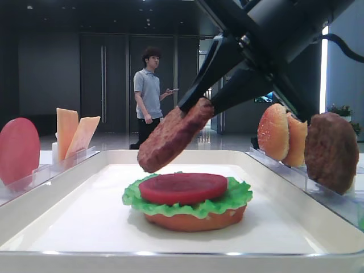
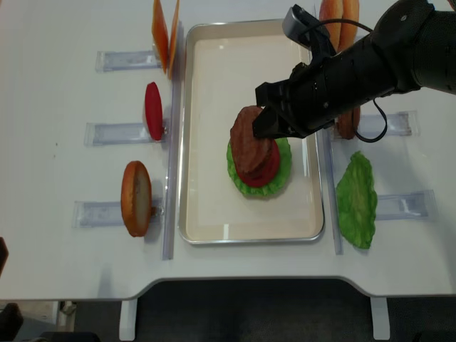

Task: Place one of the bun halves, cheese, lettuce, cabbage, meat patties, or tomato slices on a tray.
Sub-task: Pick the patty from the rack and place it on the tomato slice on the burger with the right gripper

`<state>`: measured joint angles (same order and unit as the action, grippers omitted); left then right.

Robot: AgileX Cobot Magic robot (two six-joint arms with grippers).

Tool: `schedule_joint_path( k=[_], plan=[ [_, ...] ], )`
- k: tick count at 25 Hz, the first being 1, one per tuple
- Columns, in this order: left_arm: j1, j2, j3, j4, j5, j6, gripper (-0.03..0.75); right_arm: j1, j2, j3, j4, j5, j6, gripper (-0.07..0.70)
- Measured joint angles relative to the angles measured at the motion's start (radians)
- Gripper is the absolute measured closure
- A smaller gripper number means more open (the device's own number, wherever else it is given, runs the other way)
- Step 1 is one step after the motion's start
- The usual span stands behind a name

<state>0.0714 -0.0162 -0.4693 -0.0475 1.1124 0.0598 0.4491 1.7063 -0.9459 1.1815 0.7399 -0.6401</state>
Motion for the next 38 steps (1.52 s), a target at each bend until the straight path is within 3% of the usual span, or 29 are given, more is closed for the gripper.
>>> schedule_joint_path(
  k=[10, 35, 38],
  plan=[
    [0.0, 0.0, 0.0, 0.0, 0.0, 0.0, 0.716, -0.019, 0.03, 0.001, 0.045, 0.047, -0.049, 0.519],
    [0.0, 0.0, 0.0, 0.0, 0.0, 0.0, 0.716, -0.019, 0.077, 0.001, 0.052, 0.064, -0.069, 0.519],
    [0.0, 0.0, 0.0, 0.0, 0.0, 0.0, 0.716, -0.019, 0.077, 0.001, 0.052, 0.066, -0.067, 0.49]
  ],
)
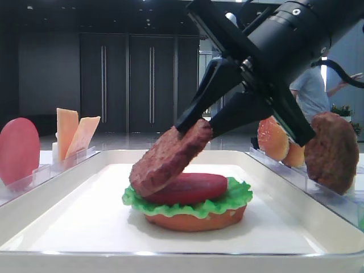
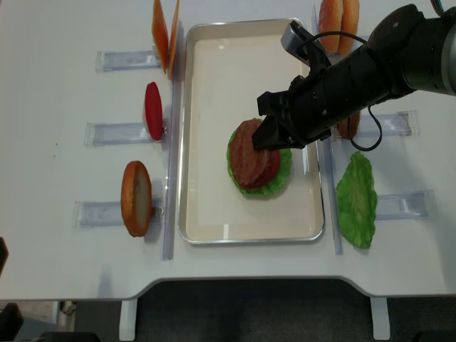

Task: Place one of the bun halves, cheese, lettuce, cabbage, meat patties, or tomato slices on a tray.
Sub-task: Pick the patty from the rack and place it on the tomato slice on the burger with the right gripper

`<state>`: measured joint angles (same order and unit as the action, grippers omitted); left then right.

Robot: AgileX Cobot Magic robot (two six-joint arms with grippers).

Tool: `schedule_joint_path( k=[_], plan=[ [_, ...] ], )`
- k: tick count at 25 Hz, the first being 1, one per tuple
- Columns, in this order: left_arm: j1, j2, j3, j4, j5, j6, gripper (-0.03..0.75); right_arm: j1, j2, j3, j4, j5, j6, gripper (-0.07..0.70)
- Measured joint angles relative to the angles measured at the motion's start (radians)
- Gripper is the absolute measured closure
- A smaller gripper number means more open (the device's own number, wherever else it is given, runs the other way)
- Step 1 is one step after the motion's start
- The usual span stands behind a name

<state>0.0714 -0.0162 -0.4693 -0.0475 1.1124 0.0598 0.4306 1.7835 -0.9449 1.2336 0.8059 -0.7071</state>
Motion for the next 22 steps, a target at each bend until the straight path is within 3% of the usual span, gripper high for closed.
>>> schedule_joint_path(
  k=[7, 10, 17, 22],
  plan=[
    [0.0, 0.0, 0.0, 0.0, 0.0, 0.0, 0.716, 0.0, 0.0, 0.0, 0.0, -0.004, 0.017, 0.279],
    [0.0, 0.0, 0.0, 0.0, 0.0, 0.0, 0.716, 0.0, 0.0, 0.0, -0.001, -0.009, 0.026, 0.227],
    [0.0, 0.0, 0.0, 0.0, 0.0, 0.0, 0.716, 0.0, -0.006, 0.0, -0.028, -0.039, 0.055, 0.208],
    [0.0, 0.0, 0.0, 0.0, 0.0, 0.0, 0.716, 0.0, -0.021, -0.001, -0.127, -0.071, 0.131, 0.206]
  ],
)
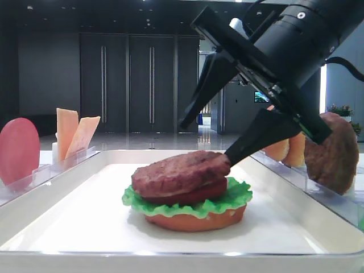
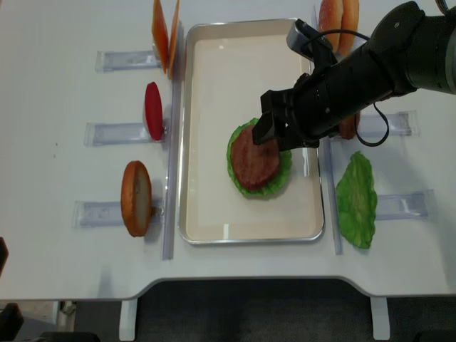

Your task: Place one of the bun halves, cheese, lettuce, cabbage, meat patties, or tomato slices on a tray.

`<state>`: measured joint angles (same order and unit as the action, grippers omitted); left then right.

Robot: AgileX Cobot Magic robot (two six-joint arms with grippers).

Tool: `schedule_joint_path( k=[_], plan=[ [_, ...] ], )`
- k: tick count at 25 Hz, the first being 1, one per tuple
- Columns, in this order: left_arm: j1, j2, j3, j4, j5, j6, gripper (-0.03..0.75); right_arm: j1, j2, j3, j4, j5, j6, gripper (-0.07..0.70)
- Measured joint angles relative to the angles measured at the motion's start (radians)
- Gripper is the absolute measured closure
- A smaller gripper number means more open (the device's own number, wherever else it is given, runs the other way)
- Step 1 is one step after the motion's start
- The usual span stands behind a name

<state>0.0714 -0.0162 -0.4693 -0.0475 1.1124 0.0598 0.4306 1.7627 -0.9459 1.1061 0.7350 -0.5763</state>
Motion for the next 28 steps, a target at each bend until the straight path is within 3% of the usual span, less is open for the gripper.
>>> schedule_joint_path(
  k=[8, 14, 21, 28],
  plan=[
    [0.0, 0.0, 0.0, 0.0, 0.0, 0.0, 0.716, 0.0, -0.058, -0.05, -0.212, -0.005, 0.181, 0.206],
    [0.0, 0.0, 0.0, 0.0, 0.0, 0.0, 0.716, 0.0, -0.126, -0.105, -0.445, 0.036, 0.373, 0.206],
    [0.0, 0.0, 0.0, 0.0, 0.0, 0.0, 0.716, 0.0, -0.169, -0.206, -0.738, 0.175, 0.584, 0.206],
    [0.0, 0.0, 0.0, 0.0, 0.0, 0.0, 0.716, -0.01, -0.176, -0.329, -0.961, 0.345, 0.67, 0.208]
  ],
)
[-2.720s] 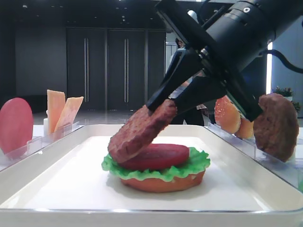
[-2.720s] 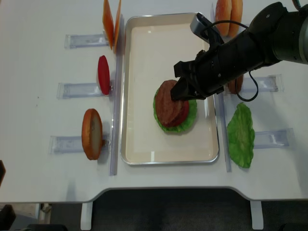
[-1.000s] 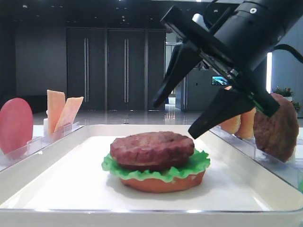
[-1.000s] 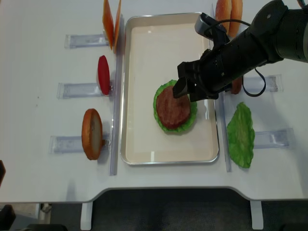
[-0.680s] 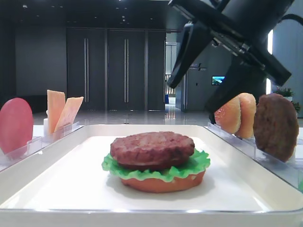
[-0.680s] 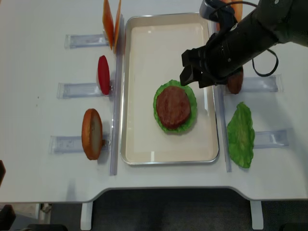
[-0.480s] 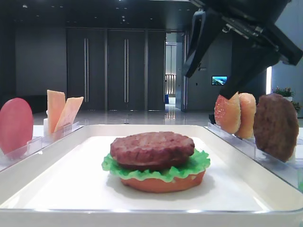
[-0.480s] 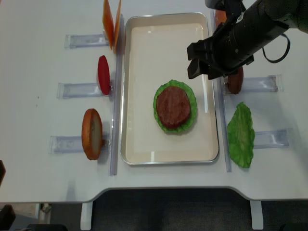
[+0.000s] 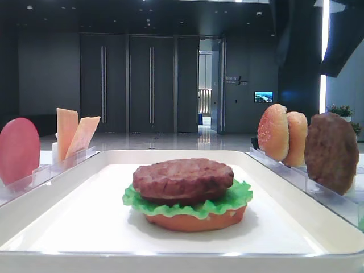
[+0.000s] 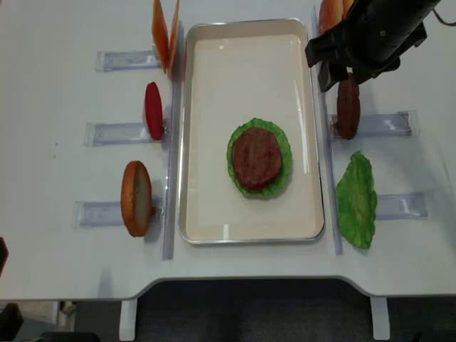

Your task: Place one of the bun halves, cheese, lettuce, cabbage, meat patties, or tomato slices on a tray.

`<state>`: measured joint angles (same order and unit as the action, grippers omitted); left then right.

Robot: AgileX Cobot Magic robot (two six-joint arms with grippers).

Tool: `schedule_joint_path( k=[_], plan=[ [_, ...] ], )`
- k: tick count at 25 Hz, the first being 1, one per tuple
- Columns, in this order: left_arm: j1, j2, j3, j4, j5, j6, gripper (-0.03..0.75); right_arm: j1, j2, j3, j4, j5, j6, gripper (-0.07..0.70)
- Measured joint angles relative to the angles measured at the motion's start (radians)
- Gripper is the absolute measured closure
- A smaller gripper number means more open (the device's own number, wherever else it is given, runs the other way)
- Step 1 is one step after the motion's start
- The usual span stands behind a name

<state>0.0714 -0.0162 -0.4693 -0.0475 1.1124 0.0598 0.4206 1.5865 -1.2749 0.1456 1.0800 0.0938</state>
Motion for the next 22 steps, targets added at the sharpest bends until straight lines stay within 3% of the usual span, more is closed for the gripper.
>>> schedule_joint_path(
  k=[5, 14, 22],
  plan=[
    [0.0, 0.0, 0.0, 0.0, 0.0, 0.0, 0.716, -0.085, -0.002, -0.03, -0.026, 0.045, -0.042, 0.209],
    [0.0, 0.0, 0.0, 0.0, 0.0, 0.0, 0.716, -0.38, -0.002, -0.03, -0.036, 0.082, -0.094, 0.209],
    [0.0, 0.0, 0.0, 0.0, 0.0, 0.0, 0.716, -0.451, -0.003, -0.03, -0.027, 0.134, -0.119, 0.209]
  ],
)
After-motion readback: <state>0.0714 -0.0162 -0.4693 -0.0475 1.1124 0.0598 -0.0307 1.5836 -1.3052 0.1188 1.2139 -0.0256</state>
